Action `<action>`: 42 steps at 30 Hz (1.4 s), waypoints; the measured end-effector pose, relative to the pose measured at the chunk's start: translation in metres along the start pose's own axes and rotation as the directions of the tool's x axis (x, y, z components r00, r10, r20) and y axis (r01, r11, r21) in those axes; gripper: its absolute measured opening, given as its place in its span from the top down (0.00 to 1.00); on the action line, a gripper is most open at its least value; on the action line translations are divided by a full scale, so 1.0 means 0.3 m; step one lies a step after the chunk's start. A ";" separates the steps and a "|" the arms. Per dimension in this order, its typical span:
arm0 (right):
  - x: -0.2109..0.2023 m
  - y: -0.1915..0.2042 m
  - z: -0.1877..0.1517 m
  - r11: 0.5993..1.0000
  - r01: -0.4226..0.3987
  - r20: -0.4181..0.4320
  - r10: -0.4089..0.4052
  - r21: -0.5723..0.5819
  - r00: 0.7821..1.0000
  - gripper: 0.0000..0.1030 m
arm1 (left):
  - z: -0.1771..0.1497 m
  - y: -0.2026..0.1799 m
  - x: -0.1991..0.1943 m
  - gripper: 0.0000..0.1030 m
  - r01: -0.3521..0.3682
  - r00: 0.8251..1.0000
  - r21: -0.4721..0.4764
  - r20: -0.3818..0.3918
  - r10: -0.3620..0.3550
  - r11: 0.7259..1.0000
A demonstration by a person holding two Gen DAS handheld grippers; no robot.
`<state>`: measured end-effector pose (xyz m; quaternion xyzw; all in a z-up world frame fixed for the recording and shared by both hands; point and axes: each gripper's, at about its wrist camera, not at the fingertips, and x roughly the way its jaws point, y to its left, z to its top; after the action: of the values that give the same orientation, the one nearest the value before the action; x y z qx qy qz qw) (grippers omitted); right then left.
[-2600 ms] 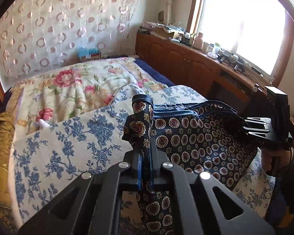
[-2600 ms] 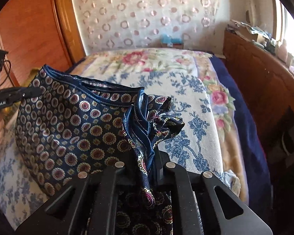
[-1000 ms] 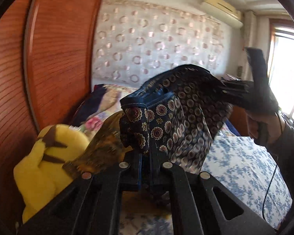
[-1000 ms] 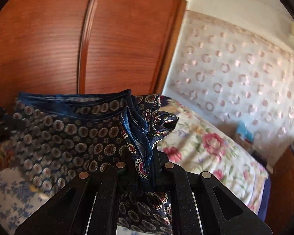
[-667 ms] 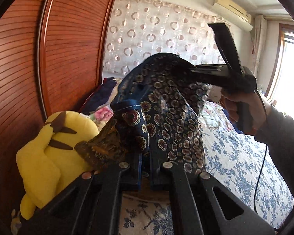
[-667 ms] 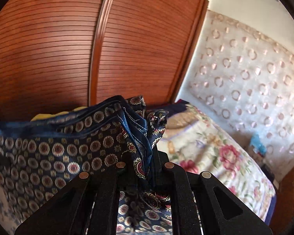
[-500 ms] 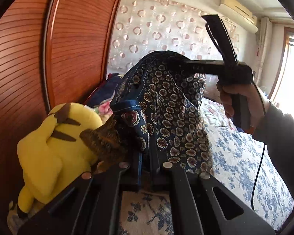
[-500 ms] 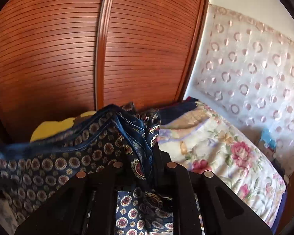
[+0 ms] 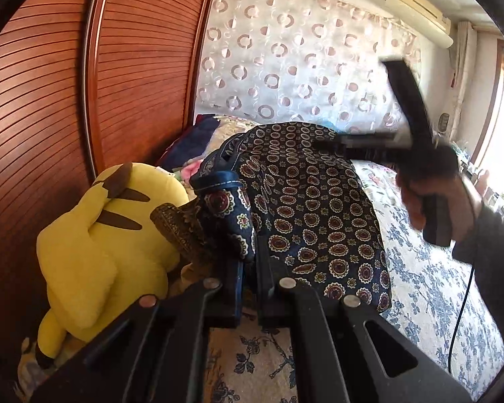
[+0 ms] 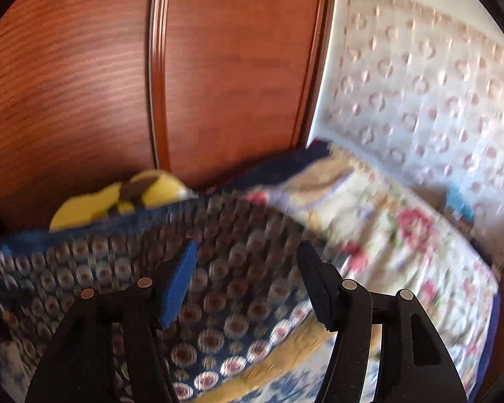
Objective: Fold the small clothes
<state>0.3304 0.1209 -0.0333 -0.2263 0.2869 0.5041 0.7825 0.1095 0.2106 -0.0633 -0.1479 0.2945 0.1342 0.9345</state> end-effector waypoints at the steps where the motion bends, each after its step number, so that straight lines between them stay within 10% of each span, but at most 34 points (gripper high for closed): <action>1: 0.024 -0.001 -0.028 1.000 -0.003 -0.021 0.003 0.013 1.000 0.38 | 0.003 0.003 0.002 0.96 -0.002 1.000 0.000 -0.001 0.002 1.000; 14: -0.001 0.033 -0.141 0.992 0.062 -0.007 -0.061 0.113 0.998 0.38 | 0.047 -0.021 -0.122 0.46 -0.004 0.998 0.073 0.068 -0.002 0.997; 42: -0.822 0.139 -0.562 0.943 0.132 0.166 -0.189 0.304 0.968 0.35 | -0.077 -0.385 -0.304 0.44 0.043 0.996 0.266 0.066 -0.063 0.963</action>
<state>0.1742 -0.1339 0.0075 -0.0814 0.2612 0.4104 0.8699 0.0646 0.0811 -0.0048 -0.0246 0.2712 0.0740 0.9593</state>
